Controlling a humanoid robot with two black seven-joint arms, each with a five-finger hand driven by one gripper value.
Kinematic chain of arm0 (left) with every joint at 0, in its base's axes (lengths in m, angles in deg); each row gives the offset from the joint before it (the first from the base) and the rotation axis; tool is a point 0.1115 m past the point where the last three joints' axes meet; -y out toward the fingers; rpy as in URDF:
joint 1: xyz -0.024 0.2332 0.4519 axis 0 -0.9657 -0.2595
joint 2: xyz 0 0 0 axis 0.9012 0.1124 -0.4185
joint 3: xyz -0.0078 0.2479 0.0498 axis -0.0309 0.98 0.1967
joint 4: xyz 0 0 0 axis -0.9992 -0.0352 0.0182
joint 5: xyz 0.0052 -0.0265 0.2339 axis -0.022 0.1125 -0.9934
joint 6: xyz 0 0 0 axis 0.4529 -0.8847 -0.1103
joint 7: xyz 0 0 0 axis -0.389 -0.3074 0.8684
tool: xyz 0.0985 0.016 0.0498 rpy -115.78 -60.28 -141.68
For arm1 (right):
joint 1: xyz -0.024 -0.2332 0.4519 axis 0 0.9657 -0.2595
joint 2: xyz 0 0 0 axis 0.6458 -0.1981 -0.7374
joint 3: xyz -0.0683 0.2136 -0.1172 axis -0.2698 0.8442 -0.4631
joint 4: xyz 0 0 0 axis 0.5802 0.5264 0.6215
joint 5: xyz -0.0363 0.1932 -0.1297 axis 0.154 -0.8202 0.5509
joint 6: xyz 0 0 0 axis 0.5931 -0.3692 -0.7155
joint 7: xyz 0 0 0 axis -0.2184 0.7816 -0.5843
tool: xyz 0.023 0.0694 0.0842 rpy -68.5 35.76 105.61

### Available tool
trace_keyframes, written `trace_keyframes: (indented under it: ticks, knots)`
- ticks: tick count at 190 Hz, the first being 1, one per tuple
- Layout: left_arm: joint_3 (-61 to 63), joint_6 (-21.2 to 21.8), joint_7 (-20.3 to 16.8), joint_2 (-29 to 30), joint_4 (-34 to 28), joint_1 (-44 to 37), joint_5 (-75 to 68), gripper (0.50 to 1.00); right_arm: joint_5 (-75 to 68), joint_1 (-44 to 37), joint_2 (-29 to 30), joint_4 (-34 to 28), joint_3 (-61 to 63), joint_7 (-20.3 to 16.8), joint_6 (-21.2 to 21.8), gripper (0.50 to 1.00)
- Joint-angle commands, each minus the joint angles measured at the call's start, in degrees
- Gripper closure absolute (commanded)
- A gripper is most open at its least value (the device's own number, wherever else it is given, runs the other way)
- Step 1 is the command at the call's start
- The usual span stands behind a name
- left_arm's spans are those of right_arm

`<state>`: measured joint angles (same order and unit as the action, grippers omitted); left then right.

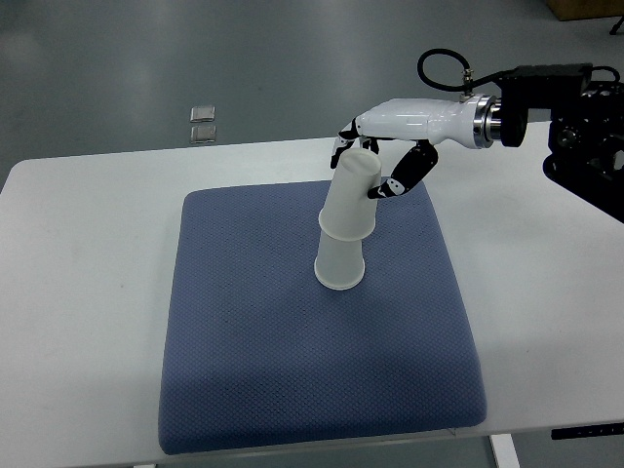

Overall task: Stack paper cups
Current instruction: 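Open the right hand fingers and withdraw from the stacked cups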

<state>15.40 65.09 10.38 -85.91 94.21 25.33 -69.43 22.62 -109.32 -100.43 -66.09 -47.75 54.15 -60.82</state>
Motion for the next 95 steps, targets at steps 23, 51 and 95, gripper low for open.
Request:
trace_keyframes:
  ticks: [23,51,95]
  knots:
    - [0.01,0.0,0.0,0.0,0.0,0.0,0.0,0.5,0.77,0.39,0.1,0.0,-1.1,0.0,-0.39,1.0]
    - [0.01,0.0,0.0,0.0,0.0,0.0,0.0,0.5,0.77,0.92,0.1,0.0,-1.19,-0.09,-0.48,1.0]
    - [0.01,0.0,0.0,0.0,0.0,0.0,0.0,0.5,0.77,1.27,0.89,0.09,-1.54,-0.27,-0.57,0.991]
